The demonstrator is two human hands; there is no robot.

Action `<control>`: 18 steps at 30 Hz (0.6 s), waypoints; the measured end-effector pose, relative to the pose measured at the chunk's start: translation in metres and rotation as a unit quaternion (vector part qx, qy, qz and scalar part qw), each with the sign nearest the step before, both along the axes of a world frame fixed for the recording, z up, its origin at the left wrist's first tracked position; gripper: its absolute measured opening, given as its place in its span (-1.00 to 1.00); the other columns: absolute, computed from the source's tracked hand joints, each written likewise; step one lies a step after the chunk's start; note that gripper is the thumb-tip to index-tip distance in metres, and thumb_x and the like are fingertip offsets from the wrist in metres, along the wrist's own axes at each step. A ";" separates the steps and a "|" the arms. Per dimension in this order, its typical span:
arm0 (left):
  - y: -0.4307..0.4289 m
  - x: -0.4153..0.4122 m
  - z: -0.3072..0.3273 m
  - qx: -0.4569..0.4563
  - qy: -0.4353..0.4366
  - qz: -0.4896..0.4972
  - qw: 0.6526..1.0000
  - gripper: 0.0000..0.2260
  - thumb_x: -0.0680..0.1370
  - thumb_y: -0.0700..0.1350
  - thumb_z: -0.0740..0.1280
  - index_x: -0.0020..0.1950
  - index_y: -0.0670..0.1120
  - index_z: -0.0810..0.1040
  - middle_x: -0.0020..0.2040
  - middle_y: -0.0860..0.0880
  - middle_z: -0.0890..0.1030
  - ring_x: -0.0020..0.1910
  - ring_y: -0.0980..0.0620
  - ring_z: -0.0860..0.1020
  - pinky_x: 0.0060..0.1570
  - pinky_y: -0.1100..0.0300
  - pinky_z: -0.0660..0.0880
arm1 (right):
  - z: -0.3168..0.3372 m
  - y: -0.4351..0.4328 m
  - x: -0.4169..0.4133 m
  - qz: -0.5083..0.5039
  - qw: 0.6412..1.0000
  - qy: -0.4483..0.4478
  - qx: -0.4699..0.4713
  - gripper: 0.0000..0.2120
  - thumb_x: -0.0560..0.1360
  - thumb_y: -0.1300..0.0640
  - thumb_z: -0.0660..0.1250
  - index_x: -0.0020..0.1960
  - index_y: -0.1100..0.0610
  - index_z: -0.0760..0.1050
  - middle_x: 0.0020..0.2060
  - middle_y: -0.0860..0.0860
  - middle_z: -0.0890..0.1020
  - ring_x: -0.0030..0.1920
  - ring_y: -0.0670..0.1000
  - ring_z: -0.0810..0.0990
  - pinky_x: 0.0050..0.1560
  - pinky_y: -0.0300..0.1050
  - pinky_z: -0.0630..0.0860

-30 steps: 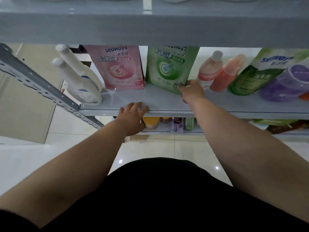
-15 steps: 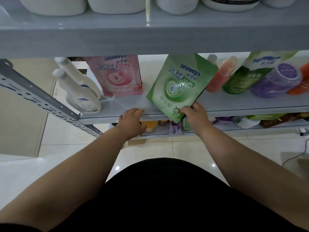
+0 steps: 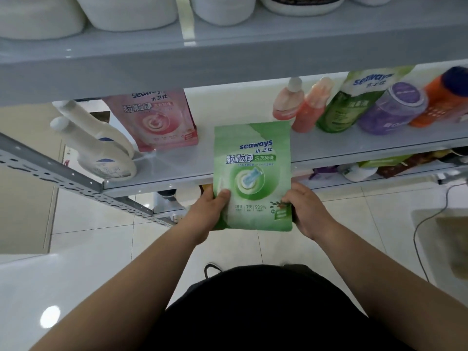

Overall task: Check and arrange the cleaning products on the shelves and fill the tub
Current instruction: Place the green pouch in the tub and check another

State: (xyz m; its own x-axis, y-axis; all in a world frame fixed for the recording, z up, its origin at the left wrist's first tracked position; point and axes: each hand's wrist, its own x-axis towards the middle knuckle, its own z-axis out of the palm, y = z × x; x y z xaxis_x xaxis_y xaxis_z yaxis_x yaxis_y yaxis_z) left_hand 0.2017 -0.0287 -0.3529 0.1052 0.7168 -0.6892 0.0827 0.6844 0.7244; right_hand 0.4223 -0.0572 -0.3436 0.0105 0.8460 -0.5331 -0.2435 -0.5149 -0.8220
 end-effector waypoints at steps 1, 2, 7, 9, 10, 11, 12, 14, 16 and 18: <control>-0.003 0.006 0.002 -0.018 -0.001 0.023 1.000 -0.81 0.71 0.06 0.20 0.29 0.05 0.42 0.11 0.00 0.60 0.02 -0.08 0.63 -0.04 -0.12 0.67 | 0.003 -0.001 0.003 0.012 1.000 -0.002 0.003 -0.87 0.48 0.34 0.29 -0.14 0.15 0.54 -0.24 0.07 0.63 -0.22 0.05 0.60 -0.21 -0.09 0.51; -0.004 0.011 0.003 -0.025 0.005 0.052 0.998 -0.80 0.70 0.06 0.19 0.29 0.05 0.42 0.09 0.00 0.58 0.01 -0.09 0.62 -0.07 -0.14 0.68 | 0.006 -0.002 0.007 0.020 1.000 0.013 0.005 -0.82 0.57 0.34 0.23 -0.14 0.12 0.50 -0.25 0.05 0.62 -0.21 0.05 0.59 -0.24 -0.09 0.51; -0.023 0.051 0.018 -0.039 -0.038 0.109 0.993 -0.77 0.69 0.02 0.16 0.05 -0.07 0.54 -0.16 -0.10 0.59 -0.34 -0.04 0.54 -0.47 0.27 0.41 | 0.029 -0.002 0.031 0.043 0.987 0.157 -0.008 -0.83 0.62 0.29 0.27 -0.05 0.06 0.36 -0.10 0.10 0.72 0.00 0.16 0.71 -0.06 0.11 0.66; -0.040 0.073 0.022 -0.105 -0.160 0.096 0.977 -0.74 0.69 -0.03 0.11 -0.01 -0.11 0.52 -0.20 -0.14 0.55 -0.43 -0.03 0.54 -0.60 0.38 0.31 | 0.026 -0.009 0.041 0.105 0.991 0.078 -0.010 -0.67 0.48 0.17 0.51 0.14 0.03 0.45 0.14 0.07 0.69 0.25 0.13 0.63 0.22 0.18 0.54; -0.049 0.085 0.024 -0.138 -0.223 0.062 0.963 -0.73 0.66 -0.01 0.12 -0.03 -0.12 0.53 -0.21 -0.14 0.56 -0.43 -0.03 0.57 -0.64 0.38 0.31 | 0.024 -0.014 0.046 0.147 0.986 0.068 -0.024 -0.51 0.38 0.06 0.59 0.24 0.01 0.48 0.18 0.01 0.67 0.25 0.07 0.61 0.26 0.16 0.49; -0.057 0.097 0.028 -0.167 -0.272 0.021 0.947 -0.71 0.60 0.03 0.14 -0.04 -0.12 0.57 -0.22 -0.13 0.59 -0.41 -0.04 0.60 -0.64 0.37 0.34 | 0.022 -0.020 0.052 0.178 0.978 0.095 -0.045 -0.34 0.28 -0.03 0.64 0.31 0.02 0.50 0.16 -0.03 0.68 0.18 0.03 0.63 0.18 0.10 0.50; -0.062 0.108 0.031 -0.181 -0.296 -0.016 0.938 -0.68 0.55 0.07 0.16 -0.05 -0.09 0.62 -0.20 -0.13 0.62 -0.36 -0.06 0.63 -0.61 0.35 0.38 | 0.021 -0.026 0.059 0.190 0.971 0.133 -0.057 -0.20 0.20 -0.11 0.68 0.36 0.06 0.51 0.14 -0.02 0.68 0.08 0.02 0.65 0.05 0.02 0.53; -0.068 0.125 0.034 -0.170 -0.274 -0.084 0.943 -0.68 0.53 0.09 0.20 0.04 -0.05 0.65 -0.06 -0.15 0.68 -0.18 -0.15 0.67 -0.50 0.26 0.49 | 0.021 -0.034 0.074 0.160 0.968 0.184 -0.056 -0.17 0.15 -0.13 0.71 0.35 0.09 0.54 0.11 0.03 0.71 0.02 0.06 0.70 -0.02 0.00 0.60; -0.073 0.133 0.034 -0.133 -0.236 -0.097 0.958 -0.67 0.59 0.04 0.20 0.23 -0.09 0.60 0.17 -0.20 0.66 0.06 -0.25 0.65 -0.29 0.04 0.64 | 0.023 -0.037 0.091 0.086 0.974 0.205 -0.037 -0.44 0.33 0.10 0.63 0.28 0.14 0.56 0.11 0.11 0.73 0.05 0.11 0.73 0.04 0.08 0.68; -0.077 0.131 0.037 -0.132 -0.266 -0.028 0.955 -0.60 0.65 0.04 0.15 0.36 -0.14 0.55 0.31 -0.24 0.60 0.21 -0.32 0.58 -0.07 -0.15 0.67 | 0.026 -0.037 0.108 0.036 0.980 0.197 -0.017 -0.58 0.40 0.24 0.49 0.25 0.18 0.56 0.09 0.17 0.73 0.04 0.16 0.74 0.00 0.10 0.70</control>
